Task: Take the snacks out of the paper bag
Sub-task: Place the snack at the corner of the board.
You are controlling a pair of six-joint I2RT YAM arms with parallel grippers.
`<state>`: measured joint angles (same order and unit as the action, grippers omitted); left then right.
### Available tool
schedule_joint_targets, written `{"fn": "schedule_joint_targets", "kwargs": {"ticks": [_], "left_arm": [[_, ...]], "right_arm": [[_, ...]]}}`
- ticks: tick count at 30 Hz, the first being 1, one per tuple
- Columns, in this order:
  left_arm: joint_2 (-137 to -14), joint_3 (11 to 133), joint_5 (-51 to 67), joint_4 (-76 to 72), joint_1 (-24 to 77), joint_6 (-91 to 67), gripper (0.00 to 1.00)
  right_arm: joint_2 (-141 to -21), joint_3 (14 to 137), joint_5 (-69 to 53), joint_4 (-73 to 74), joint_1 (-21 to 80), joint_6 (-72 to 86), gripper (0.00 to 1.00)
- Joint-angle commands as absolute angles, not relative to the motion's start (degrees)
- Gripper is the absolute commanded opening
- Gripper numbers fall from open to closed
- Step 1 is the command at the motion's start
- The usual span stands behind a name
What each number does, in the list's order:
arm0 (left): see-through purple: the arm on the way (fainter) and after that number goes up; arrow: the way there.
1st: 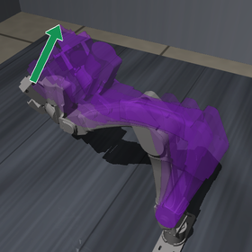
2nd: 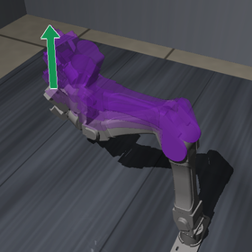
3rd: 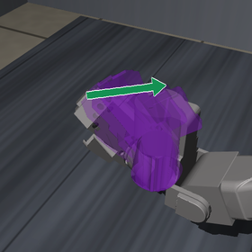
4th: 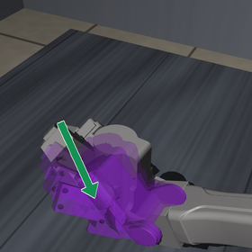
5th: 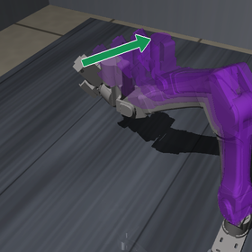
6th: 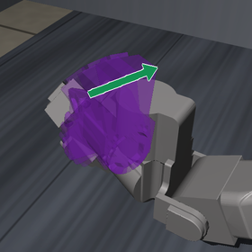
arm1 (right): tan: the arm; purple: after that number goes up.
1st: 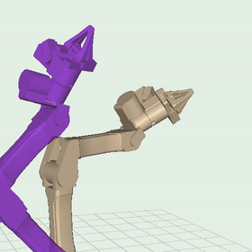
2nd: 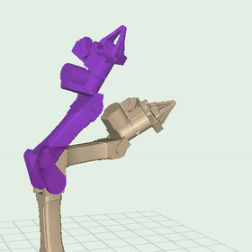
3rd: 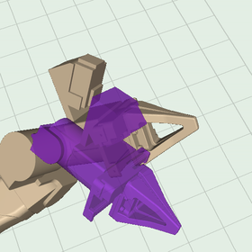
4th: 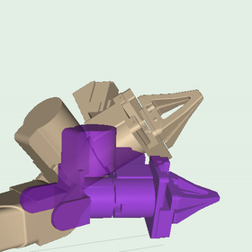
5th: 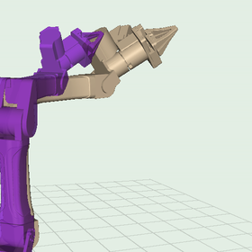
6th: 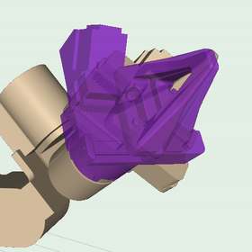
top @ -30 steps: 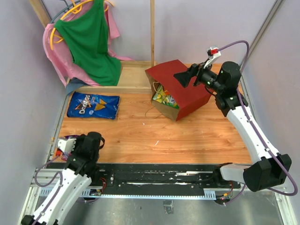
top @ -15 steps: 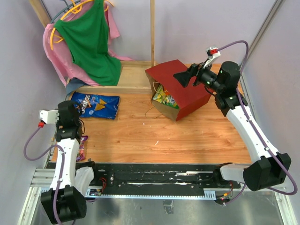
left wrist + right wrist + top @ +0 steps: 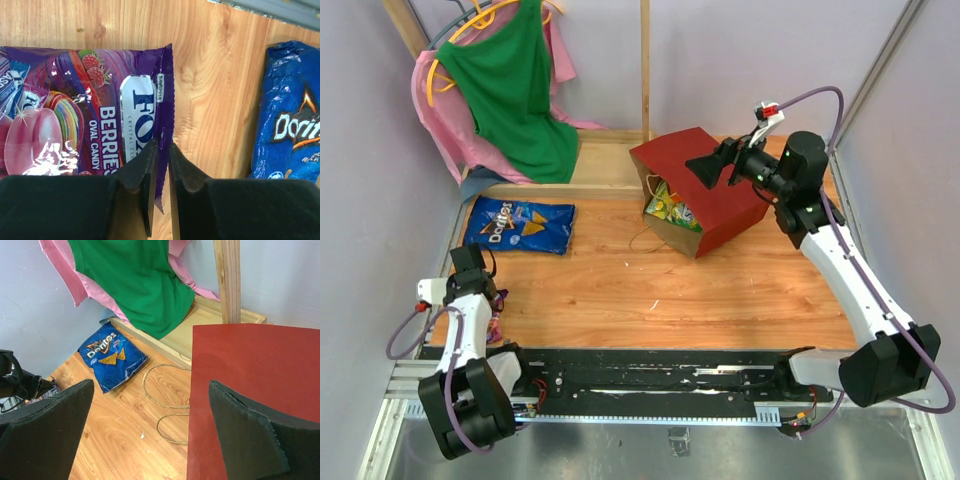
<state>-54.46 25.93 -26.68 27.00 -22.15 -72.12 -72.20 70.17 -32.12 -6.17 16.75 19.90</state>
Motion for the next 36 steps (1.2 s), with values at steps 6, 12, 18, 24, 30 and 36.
{"fn": "schedule_joint_targets", "kwargs": {"ticks": [6, 12, 18, 24, 30, 36], "left_arm": [[-58.3, 22.0, -28.4, 20.3, -22.6, -76.1, 0.2], [-64.7, 21.7, -27.1, 15.1, -22.6, -75.8, 0.19], [-70.7, 23.0, -26.1, 7.7, -22.7, -70.6, 0.01], [-72.6, 23.8, -25.9, 7.2, -22.7, -68.5, 0.01], [-64.3, 23.0, -28.3, 7.1, -22.6, -64.9, 0.09], [-66.1, 25.0, -27.7, 8.1, -22.6, -62.1, 0.11]], "right_arm": [[-74.2, 71.5, -33.6, -7.6, 17.4, 20.4, 0.99], [-74.8, 71.7, -33.2, -7.4, 17.4, 20.1, 0.99], [-75.4, 71.8, -32.8, -6.9, 17.4, 19.6, 0.99], [-76.0, 72.0, -32.7, -6.8, 17.5, 19.4, 0.99], [-77.3, 72.1, -33.1, -7.3, 17.4, 19.8, 0.99], [-78.1, 72.3, -34.0, -8.0, 17.4, 20.8, 0.99]]}}
